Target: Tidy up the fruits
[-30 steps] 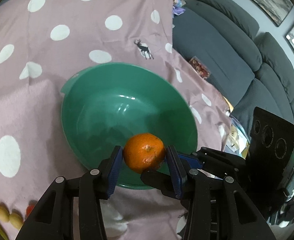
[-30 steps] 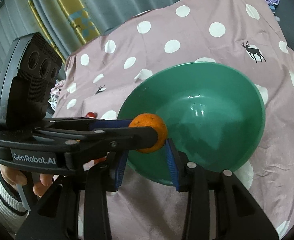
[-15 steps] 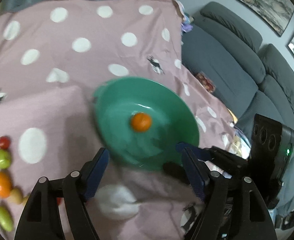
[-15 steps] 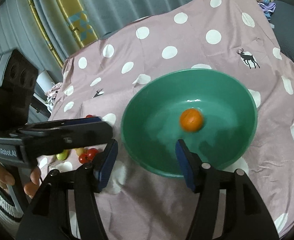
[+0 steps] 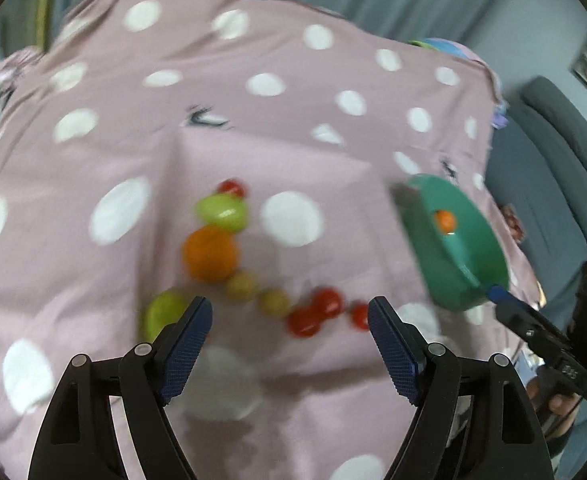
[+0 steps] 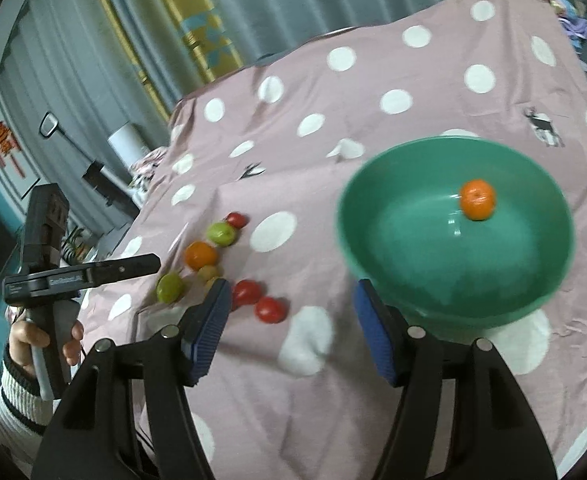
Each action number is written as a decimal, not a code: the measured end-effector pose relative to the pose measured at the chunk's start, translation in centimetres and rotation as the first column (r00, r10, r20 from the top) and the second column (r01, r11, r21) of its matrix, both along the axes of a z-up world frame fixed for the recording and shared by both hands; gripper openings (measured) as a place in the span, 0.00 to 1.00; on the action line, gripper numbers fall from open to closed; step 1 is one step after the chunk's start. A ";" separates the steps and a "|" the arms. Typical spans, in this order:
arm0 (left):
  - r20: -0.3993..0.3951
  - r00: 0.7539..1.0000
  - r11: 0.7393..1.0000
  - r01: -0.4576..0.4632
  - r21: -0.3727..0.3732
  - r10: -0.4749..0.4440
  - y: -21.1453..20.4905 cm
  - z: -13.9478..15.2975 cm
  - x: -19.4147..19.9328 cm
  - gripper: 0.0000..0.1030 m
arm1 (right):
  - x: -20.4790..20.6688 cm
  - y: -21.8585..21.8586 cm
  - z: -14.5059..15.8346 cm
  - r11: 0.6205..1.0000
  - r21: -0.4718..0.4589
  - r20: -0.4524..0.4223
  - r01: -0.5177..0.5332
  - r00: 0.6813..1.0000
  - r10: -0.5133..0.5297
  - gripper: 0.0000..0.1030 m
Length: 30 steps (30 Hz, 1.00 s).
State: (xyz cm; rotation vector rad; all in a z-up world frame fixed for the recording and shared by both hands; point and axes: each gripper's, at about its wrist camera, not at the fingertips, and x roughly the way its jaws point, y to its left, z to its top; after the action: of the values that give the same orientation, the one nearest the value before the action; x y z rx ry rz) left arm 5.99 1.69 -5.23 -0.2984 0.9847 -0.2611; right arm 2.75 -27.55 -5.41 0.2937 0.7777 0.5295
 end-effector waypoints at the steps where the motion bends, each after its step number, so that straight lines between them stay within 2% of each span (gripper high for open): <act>1: -0.015 1.000 1.000 -0.017 -0.002 0.017 0.7 -0.6 -0.3 0.78 | 0.0 0.5 -0.1 1.000 0.000 -0.004 -0.018 1.000 0.018 0.63; 8: -0.042 0.998 0.999 -0.042 -0.017 0.041 2.0 -1.9 -2.5 0.78 | -0.2 3.9 -0.8 0.993 -0.025 -0.030 -0.114 0.993 0.114 0.63; 20: -0.019 0.994 0.994 0.108 -0.036 -0.109 -1.3 -2.8 -2.5 0.78 | 0.9 7.8 -3.3 0.965 -0.167 -0.094 -0.204 0.977 0.191 0.61; 26: -0.020 0.988 0.988 0.149 -0.042 -0.150 -2.3 -3.2 -2.3 0.78 | 2.8 10.1 -4.2 0.927 -0.279 -0.086 -0.251 0.968 0.237 0.52; 30: -0.029 0.986 0.986 0.160 -0.043 -0.162 -2.5 -3.6 -1.9 0.78 | 4.6 10.9 -5.3 0.912 -0.317 -0.110 -0.259 0.966 0.236 0.41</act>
State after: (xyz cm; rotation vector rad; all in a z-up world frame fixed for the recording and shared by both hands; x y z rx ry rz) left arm 4.12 -0.85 -8.82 -0.2606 1.0385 -0.4249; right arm 7.32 -16.67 -10.70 -0.1009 0.9628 0.6192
